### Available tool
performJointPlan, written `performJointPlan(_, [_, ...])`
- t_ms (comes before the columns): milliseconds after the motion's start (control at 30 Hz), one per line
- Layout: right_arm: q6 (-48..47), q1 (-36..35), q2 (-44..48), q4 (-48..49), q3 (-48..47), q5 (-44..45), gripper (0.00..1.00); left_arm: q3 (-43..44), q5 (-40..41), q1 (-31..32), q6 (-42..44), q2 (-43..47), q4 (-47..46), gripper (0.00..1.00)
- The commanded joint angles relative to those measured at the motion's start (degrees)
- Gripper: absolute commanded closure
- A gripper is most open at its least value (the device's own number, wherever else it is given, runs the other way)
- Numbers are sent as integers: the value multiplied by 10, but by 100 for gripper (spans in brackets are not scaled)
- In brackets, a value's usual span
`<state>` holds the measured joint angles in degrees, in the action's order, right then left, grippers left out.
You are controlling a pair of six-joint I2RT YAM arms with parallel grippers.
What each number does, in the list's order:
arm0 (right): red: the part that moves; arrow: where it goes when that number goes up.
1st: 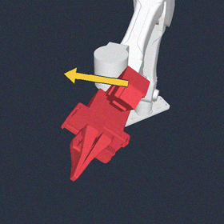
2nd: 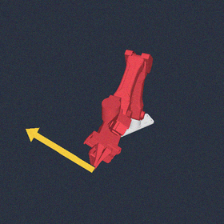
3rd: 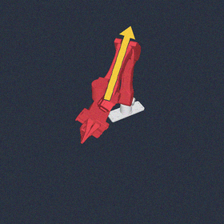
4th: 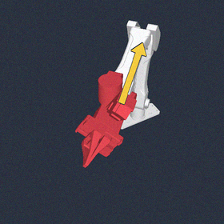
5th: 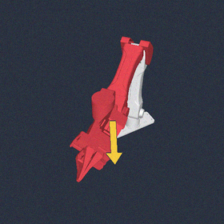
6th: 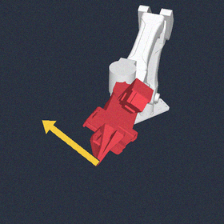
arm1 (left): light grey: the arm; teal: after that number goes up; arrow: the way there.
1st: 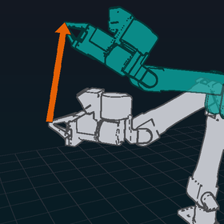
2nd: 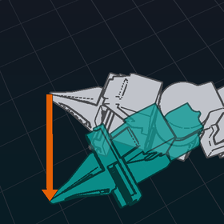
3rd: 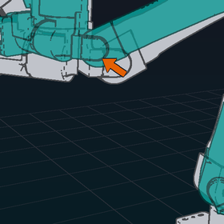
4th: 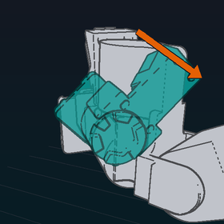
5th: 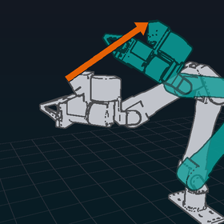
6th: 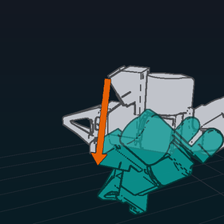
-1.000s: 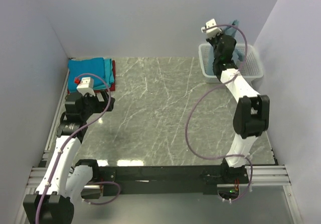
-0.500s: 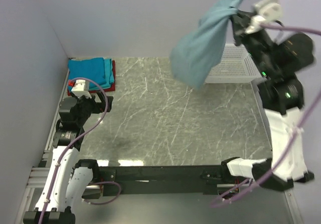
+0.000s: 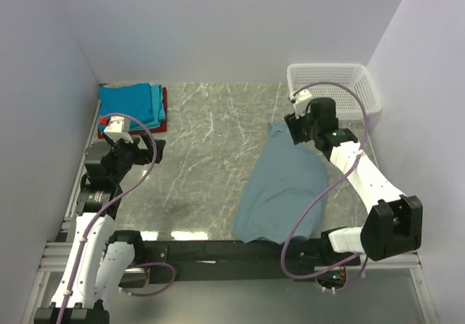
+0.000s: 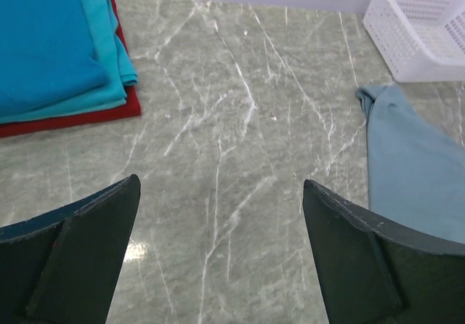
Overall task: Fold and stack the t-shirts
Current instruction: Move the tshirt to the center of the board, then flatten the tshirt out
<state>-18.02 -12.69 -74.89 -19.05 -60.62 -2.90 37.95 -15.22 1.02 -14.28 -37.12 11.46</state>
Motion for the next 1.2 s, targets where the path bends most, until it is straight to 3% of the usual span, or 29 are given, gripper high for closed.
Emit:
performJointPlan(0, [-3,6,-18,28,-22,-53,36,5,-28,3,-3,-7,-22,1])
performJointPlan(33, [-8,6,-39,-34,-40,-102,36,5,-31,3,-1,-8,-22,1])
performJointPlan(133, [-30,8,-53,-69,-55,-221,34,4,-47,3,1,-10,-23,1])
performJointPlan(233, [-87,10,-14,-110,-46,-299,34,-13,-134,9,0,-20,-60,1])
performJointPlan(267, [-125,10,-9,-128,-46,-322,34,-17,-208,14,-7,-28,-72,1])
performJointPlan(367, [-241,9,1,-243,-22,-361,35,-11,-242,56,-17,-92,-68,0])
performJointPlan(467, [-192,20,26,-184,50,-318,36,7,-230,119,-14,-153,-39,3])
performJointPlan(500, [-167,41,23,-145,53,-254,36,17,-213,133,-14,-170,-30,5])
performJointPlan(567, [-116,73,0,-142,20,-210,40,25,-185,177,-18,-218,-1,7])
performJointPlan(633, [-108,118,-43,-175,-10,-214,51,35,-162,231,-23,-253,15,10])
performJointPlan(667, [-120,124,-51,-186,-10,-220,52,41,-150,254,-27,-288,30,11])
performJointPlan(733, [-150,124,-57,-208,11,-233,52,56,-119,322,-35,-319,40,12])
performJointPlan(900, [-227,124,-90,-309,-1,-304,52,101,-45,421,-47,-413,99,21])
performJointPlan(1067, [-215,115,-114,-291,12,-248,52,110,58,511,-92,-466,125,33])
performJointPlan(1100, [-212,114,-123,-289,12,-237,52,102,58,527,-115,-472,122,39])
performJointPlan(1167, [-207,111,-149,-295,9,-224,51,94,59,548,-134,-488,103,40])
